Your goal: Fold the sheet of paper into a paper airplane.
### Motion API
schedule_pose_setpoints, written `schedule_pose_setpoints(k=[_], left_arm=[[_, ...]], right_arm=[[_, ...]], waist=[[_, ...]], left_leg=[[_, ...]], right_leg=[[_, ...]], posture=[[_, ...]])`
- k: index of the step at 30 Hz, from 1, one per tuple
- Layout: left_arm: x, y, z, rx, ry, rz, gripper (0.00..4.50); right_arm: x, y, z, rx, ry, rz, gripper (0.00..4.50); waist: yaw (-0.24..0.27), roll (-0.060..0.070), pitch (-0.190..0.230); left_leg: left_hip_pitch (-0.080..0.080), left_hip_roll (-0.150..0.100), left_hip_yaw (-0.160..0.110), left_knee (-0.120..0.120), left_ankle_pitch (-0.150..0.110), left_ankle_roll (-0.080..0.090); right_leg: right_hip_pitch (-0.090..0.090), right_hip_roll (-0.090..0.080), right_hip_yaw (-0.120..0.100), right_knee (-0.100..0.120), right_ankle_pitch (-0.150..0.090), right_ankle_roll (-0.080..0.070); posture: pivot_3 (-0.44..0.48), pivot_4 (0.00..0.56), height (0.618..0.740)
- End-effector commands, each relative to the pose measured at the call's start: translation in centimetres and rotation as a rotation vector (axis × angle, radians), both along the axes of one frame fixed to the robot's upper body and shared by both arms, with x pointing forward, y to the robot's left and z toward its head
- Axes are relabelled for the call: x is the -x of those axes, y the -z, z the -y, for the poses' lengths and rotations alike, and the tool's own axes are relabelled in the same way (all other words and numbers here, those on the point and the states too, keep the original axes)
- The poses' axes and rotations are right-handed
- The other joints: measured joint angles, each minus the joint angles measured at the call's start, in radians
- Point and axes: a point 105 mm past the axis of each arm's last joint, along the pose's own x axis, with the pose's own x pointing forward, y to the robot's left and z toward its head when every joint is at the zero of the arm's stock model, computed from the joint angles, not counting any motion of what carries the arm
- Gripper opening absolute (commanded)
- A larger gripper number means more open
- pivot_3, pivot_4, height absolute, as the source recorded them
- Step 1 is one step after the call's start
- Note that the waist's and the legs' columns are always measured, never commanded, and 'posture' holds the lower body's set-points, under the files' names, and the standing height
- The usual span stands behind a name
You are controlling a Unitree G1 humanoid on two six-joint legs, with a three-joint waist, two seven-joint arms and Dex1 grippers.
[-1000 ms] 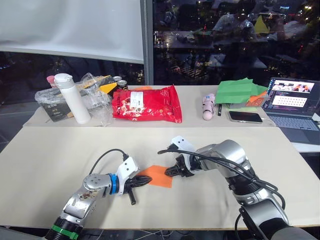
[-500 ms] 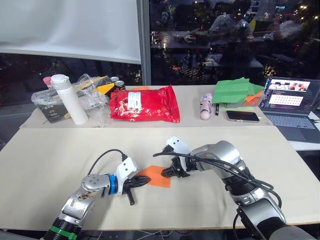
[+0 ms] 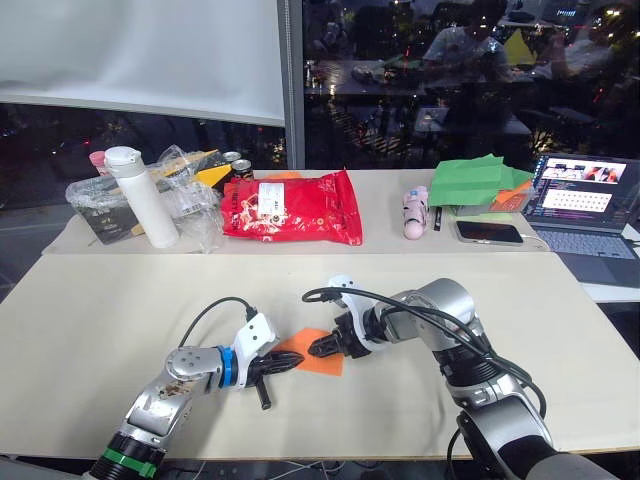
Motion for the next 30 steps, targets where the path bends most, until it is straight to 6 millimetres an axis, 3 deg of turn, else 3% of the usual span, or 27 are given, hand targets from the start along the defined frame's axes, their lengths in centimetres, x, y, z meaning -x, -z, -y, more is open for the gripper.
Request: schedule_pose_setpoints(k=[1, 11, 21, 30], left_arm=[[0.5, 1.7, -0.5, -0.038, -0.014, -0.069, 0.00], [0.6, 1.7, -0.5, -0.044, -0.009, -0.072, 0.00], [0.5, 1.8, -0.4, -0.044, -0.002, -0.069, 0.00], [0.6, 1.8, -0.5, -0.049, 0.000, -0.070, 0.00]], right_arm=[[-0.1, -0.6, -0.1, -0.021, -0.015, 0.025, 2.98], [-0.9, -2.2, 0.0, -0.144, -0.102, 0.242, 2.98], [0.4, -1.2, -0.1, -0.174, -0.142, 0.201, 2.98], [-2.1, -2.5, 1.7, -0.183, -0.036, 0.235, 2.98]], waist=[[0.000, 0.000, 0.000], [0.000, 0.000, 0.000], [0.001, 0.000, 0.000], [0.002, 0.000, 0.001]], left_leg=[[0.000, 0.000, 0.000, 0.000, 0.000, 0.000], [0.000, 0.000, 0.000, 0.000, 0.000, 0.000], [0.000, 0.000, 0.000, 0.000, 0.000, 0.000], [0.000, 0.000, 0.000, 0.000, 0.000, 0.000]], right_leg=[[0.000, 0.000, 0.000, 0.000, 0.000, 0.000], [0.000, 0.000, 0.000, -0.001, 0.000, 0.000], [0.000, 0.000, 0.000, -0.001, 0.000, 0.000], [0.000, 0.000, 0.000, -0.001, 0.000, 0.000]], posture=[[0.000, 0.150, 0.715], [0.000, 0.150, 0.715], [0.000, 0.150, 0.715], [0.000, 0.150, 0.715]])
